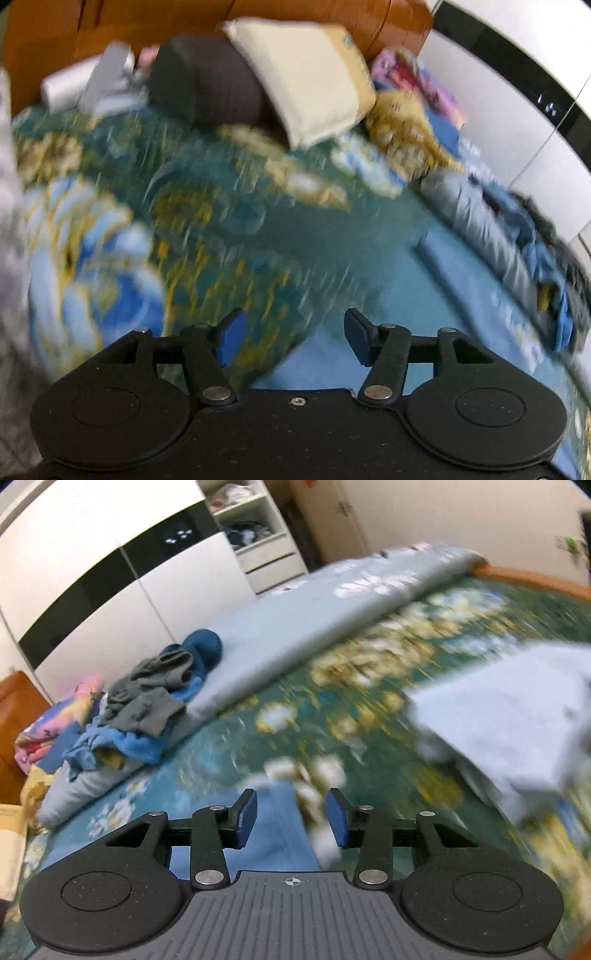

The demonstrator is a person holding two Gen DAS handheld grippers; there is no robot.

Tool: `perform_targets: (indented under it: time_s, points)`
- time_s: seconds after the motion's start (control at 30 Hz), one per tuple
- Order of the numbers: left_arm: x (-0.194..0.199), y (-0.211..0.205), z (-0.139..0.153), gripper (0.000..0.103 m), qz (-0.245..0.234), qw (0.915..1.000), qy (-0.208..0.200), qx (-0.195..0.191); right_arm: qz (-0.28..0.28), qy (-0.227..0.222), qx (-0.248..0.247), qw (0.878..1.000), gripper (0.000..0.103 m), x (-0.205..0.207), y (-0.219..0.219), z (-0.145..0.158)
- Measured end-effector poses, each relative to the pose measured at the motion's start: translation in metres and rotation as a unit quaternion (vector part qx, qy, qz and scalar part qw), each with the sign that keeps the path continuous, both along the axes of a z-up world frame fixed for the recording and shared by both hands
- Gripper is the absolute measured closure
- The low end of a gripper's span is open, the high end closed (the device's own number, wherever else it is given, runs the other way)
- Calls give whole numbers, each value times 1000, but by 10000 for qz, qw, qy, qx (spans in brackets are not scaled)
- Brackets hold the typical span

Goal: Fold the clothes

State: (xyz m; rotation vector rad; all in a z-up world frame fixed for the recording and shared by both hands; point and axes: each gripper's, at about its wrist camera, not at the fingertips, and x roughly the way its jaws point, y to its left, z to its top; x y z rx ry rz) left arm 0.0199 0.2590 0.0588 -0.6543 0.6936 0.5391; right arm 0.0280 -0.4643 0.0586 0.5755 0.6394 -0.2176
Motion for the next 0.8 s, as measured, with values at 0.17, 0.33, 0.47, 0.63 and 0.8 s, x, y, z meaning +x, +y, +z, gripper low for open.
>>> perform_targets:
  time_s: [0.17, 0.33, 0.47, 0.63, 0.8]
  points:
    - [-14, -19, -27, 45, -44, 9986, 151, -510, -342, 314, 1272, 9908, 61, -55, -3, -45]
    - [-26, -32, -23, 44, -183, 9979, 9, -619, -185, 56, 1764, 9841, 61, -54, 10, -55]
    - [-27, -42, -28, 44, -380, 9958, -57, -828, 8, 234, 1761, 9841, 61, -35, 20, -63]
    - [-19, -50, -35, 47, -506, 9947, -408, -791, 16, 37, 2028, 9792, 88, -26, 21, -68]
    - [-20, -52, -31, 103, -208, 9928, -882, -782, -23, -434, 1626, 9857, 100, -36, 25, -40]
